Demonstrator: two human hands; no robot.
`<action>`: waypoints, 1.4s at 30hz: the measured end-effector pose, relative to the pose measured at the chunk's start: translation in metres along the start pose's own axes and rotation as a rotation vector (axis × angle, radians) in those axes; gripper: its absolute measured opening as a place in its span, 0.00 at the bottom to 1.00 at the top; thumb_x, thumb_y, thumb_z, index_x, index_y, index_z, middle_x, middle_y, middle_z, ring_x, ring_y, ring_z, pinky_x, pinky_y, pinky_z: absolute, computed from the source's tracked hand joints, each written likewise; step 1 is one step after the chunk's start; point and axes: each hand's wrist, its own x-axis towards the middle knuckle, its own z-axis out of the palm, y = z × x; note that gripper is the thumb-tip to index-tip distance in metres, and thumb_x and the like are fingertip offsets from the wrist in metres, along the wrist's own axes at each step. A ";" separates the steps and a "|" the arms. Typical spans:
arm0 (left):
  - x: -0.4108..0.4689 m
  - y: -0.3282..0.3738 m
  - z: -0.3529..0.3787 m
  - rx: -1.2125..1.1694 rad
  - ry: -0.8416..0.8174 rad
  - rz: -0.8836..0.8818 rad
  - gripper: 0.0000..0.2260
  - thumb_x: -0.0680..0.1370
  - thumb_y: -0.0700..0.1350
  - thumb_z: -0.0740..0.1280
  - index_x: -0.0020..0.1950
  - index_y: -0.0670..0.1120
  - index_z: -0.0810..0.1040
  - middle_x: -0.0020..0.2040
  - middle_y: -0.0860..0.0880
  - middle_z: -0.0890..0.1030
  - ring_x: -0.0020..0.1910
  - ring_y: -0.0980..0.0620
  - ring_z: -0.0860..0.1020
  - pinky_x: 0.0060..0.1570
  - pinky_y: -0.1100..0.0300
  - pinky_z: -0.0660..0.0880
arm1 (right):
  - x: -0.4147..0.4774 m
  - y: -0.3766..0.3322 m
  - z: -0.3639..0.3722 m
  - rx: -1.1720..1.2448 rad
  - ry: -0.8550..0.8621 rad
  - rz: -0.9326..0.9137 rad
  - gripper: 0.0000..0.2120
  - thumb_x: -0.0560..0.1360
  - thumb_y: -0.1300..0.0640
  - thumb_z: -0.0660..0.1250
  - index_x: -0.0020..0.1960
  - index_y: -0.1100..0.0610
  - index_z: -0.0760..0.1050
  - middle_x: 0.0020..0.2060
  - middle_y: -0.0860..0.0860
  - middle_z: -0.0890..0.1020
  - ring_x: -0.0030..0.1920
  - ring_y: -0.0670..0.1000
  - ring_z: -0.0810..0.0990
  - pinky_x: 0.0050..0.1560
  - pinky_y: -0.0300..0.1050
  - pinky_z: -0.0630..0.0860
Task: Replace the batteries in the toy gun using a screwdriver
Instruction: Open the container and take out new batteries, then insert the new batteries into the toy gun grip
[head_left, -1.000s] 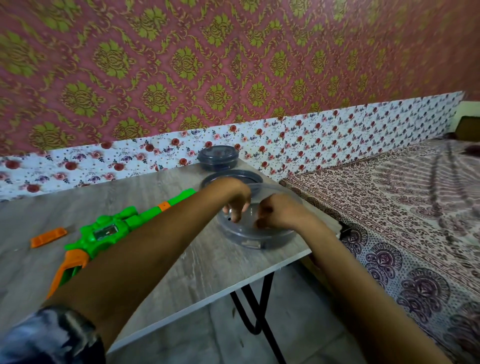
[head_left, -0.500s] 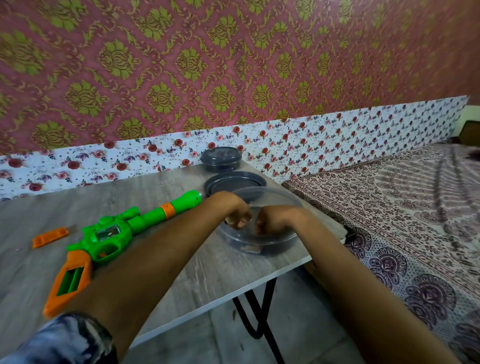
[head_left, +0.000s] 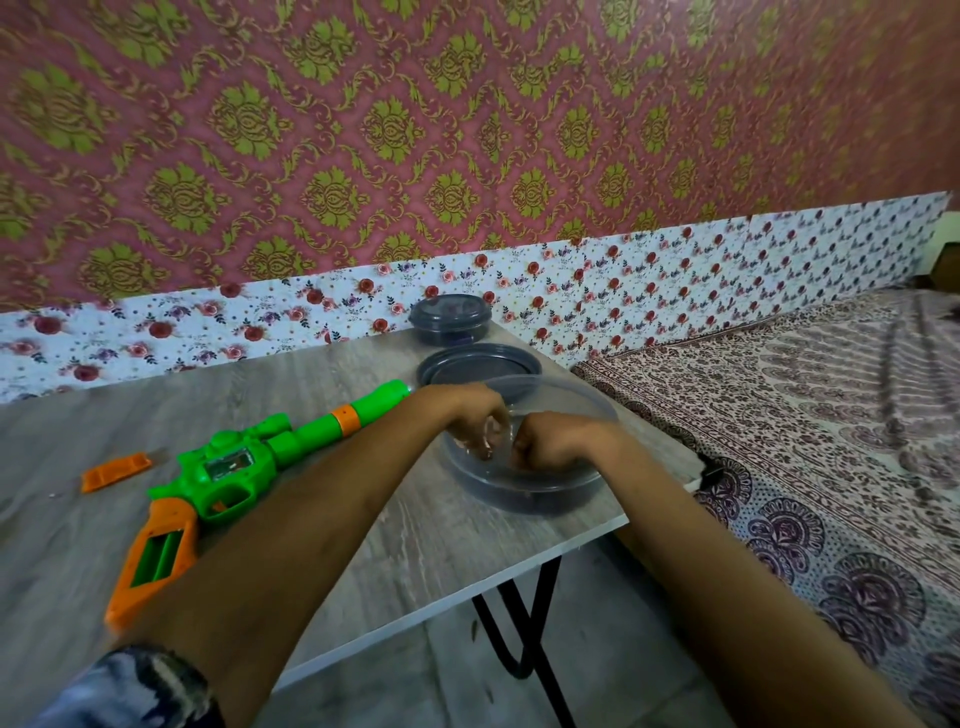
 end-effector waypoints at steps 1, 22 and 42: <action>-0.003 -0.002 -0.001 -0.085 0.056 0.014 0.14 0.70 0.42 0.74 0.54 0.47 0.78 0.46 0.51 0.77 0.47 0.51 0.75 0.51 0.55 0.73 | -0.001 0.004 0.000 0.002 0.023 0.003 0.10 0.77 0.54 0.62 0.53 0.57 0.77 0.47 0.54 0.79 0.45 0.50 0.74 0.45 0.41 0.70; -0.187 -0.055 0.017 -1.789 0.452 -0.380 0.03 0.77 0.38 0.66 0.44 0.40 0.76 0.37 0.42 0.81 0.34 0.49 0.81 0.33 0.61 0.80 | 0.018 -0.148 0.053 1.776 0.340 0.001 0.09 0.73 0.67 0.54 0.40 0.55 0.68 0.23 0.48 0.67 0.22 0.42 0.66 0.22 0.34 0.63; -0.245 -0.105 0.064 -1.722 0.581 -0.575 0.13 0.79 0.28 0.55 0.59 0.29 0.75 0.53 0.38 0.79 0.53 0.47 0.78 0.46 0.63 0.79 | 0.057 -0.215 0.114 1.032 0.706 -0.339 0.05 0.76 0.63 0.63 0.43 0.61 0.77 0.39 0.57 0.80 0.41 0.53 0.77 0.39 0.40 0.68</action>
